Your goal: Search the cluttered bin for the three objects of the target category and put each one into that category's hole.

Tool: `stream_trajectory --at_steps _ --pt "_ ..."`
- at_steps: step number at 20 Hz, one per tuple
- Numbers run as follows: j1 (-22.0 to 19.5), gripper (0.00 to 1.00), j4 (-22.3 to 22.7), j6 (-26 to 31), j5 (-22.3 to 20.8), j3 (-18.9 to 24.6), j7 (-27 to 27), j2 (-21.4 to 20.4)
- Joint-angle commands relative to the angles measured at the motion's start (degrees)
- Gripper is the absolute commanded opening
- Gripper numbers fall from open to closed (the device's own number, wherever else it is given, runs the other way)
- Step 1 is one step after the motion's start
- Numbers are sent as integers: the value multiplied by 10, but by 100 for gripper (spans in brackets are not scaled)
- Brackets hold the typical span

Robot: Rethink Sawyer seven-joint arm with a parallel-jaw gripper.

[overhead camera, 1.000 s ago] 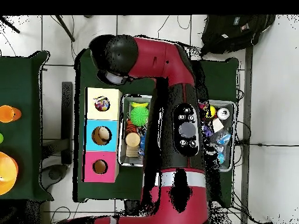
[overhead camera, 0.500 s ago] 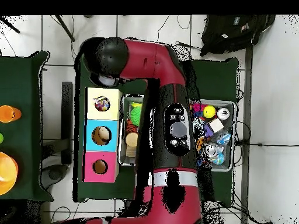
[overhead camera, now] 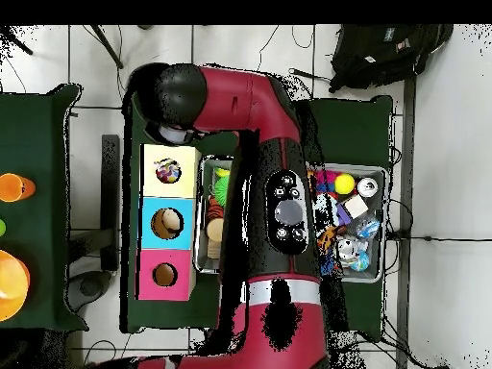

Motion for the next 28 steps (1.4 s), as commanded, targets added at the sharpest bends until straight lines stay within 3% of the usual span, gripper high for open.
stream_trajectory --at_steps 1,28 --pt "-2 0 34 9 9 32 43 22" --pt "11 0 66 -71 1 35 39 43"
